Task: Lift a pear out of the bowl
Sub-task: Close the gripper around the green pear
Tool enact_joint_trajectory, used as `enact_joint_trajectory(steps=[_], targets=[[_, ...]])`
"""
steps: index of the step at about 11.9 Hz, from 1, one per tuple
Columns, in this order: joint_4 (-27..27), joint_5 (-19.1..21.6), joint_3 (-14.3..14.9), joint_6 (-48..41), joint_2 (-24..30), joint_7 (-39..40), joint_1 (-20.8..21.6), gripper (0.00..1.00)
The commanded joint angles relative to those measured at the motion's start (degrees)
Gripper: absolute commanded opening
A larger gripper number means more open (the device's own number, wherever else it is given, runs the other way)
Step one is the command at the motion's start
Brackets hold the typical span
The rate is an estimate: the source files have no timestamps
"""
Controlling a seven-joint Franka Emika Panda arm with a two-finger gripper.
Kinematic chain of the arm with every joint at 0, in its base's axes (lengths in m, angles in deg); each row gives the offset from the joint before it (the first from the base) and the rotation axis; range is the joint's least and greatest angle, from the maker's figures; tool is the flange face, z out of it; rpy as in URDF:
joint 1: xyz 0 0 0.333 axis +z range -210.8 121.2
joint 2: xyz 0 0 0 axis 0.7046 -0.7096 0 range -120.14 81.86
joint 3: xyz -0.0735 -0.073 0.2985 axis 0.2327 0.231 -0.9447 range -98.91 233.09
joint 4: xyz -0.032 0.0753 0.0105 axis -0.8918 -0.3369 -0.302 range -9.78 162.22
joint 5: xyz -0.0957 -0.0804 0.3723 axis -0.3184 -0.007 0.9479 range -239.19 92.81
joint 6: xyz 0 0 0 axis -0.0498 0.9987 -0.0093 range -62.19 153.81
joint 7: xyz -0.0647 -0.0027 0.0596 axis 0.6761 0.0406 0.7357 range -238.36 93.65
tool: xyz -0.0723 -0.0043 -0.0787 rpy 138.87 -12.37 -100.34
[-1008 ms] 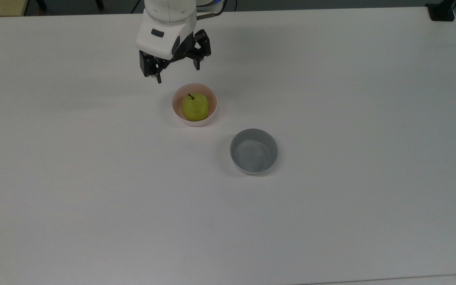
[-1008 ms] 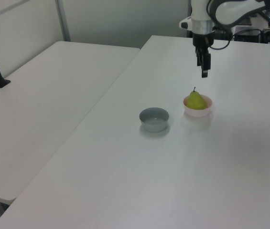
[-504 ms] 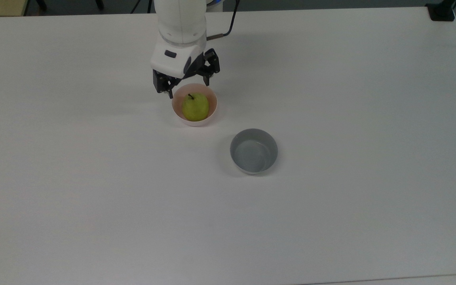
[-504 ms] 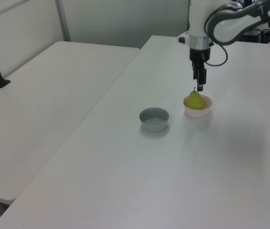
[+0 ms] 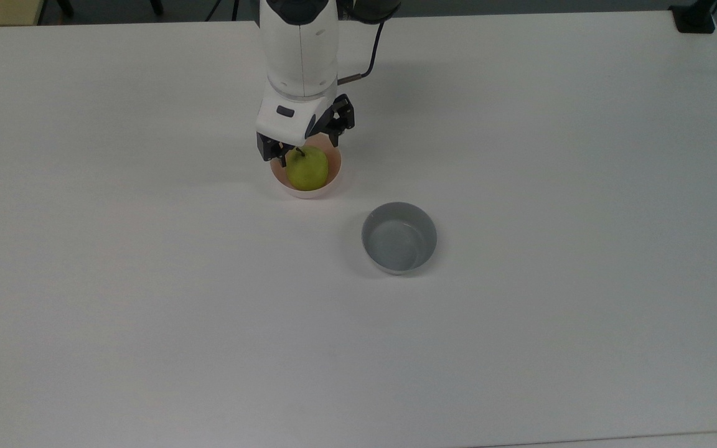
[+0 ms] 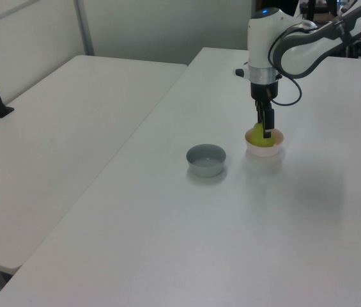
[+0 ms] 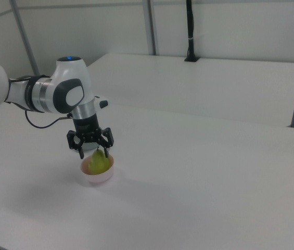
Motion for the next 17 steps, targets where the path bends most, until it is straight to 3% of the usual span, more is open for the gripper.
enact_joint_trajectory(steps=[1,3,5,6,9,13,17], targets=[[1.2,0.59,0.1,4.18,-0.99,-0.8,-0.28,0.73],[1.11,0.59,0.1,4.18,-1.35,-0.8,-0.28,0.49],[1.19,0.59,0.1,4.18,-1.17,-0.8,-0.28,0.17],[1.11,0.59,0.1,4.1,-1.0,-0.89,-0.36,0.08],[1.11,0.59,0.1,3.22,-0.29,-0.89,-0.45,0.0],[0.23,0.68,-0.43,-1.26,2.69,-2.82,-1.33,0.0],[-5.11,1.02,-0.61,-8.98,4.8,-3.0,-1.42,0.0]])
